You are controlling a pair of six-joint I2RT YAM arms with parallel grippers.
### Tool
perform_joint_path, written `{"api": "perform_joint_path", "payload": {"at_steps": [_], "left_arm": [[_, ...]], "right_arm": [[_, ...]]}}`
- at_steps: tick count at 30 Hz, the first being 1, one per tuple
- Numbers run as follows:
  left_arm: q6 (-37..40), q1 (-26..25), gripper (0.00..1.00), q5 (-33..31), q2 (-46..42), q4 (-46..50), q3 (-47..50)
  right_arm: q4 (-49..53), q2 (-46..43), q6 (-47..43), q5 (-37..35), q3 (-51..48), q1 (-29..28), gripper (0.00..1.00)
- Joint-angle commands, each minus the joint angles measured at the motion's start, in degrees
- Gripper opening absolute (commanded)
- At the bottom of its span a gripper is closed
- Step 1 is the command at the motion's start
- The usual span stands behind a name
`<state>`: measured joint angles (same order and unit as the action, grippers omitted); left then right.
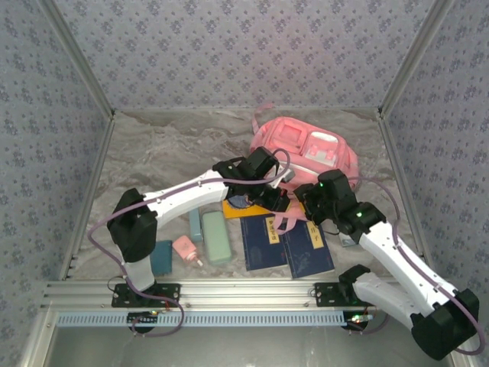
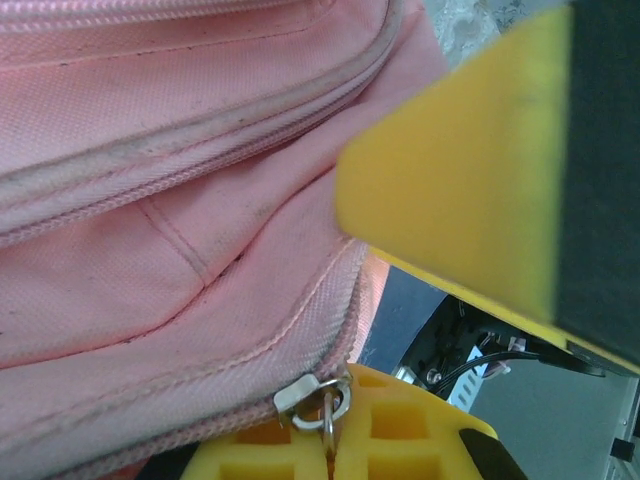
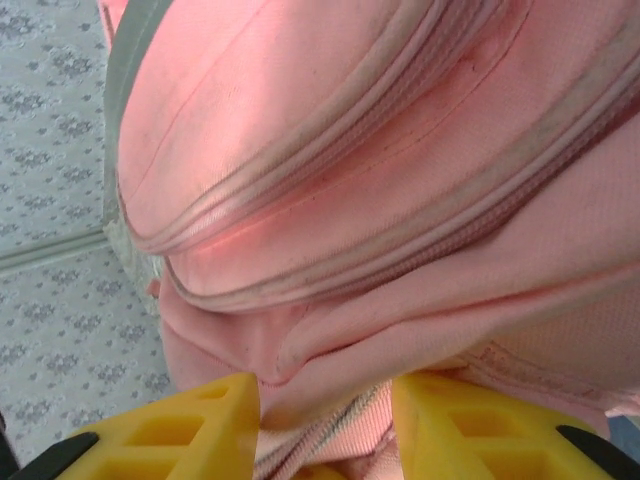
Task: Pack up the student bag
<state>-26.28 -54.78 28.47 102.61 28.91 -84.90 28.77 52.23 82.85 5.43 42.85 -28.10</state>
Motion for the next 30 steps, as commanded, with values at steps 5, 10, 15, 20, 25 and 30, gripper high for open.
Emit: {"api": "perform_joint_path", "payload": {"at_steps": [5,10,15,20,25,30], "left_arm": [[1.57,-1.99,0.00,2.99,-2.32,-7.59,-0.97],[3.03,-2.17,0.00,2.11,-2.15,-6.01,-1.30],[7.79,-1.99,0.00,-2.83,-2.10,0.90,-2.91],[8.75,0.70,0.00,-4.47,-2.65,4.66,-2.73],[8.66,4.09,0.00,-3.67,-4.08,4.34,-0.89],[8.97,6.88,0.00,-3.24,-4.08,5.00,-0.31]], "right_arm": [[-3.33,6.08,1.76,-3.65,0.25,1.16,0.40],[-1.59,8.06,0.91,-4.95,0.70,1.41,0.17],[2.94,6.70,-4.55,-8.02,2.11,3.21,0.00],[8.61,6.31,-12.96,-9.23,4.72,6.08,0.00],[8.88,6.41,-18.56,-6.02,5.20,9.21,0.00],[10.21,7.69,-26.14,-3.56,7.17,11.90,0.00]]}}
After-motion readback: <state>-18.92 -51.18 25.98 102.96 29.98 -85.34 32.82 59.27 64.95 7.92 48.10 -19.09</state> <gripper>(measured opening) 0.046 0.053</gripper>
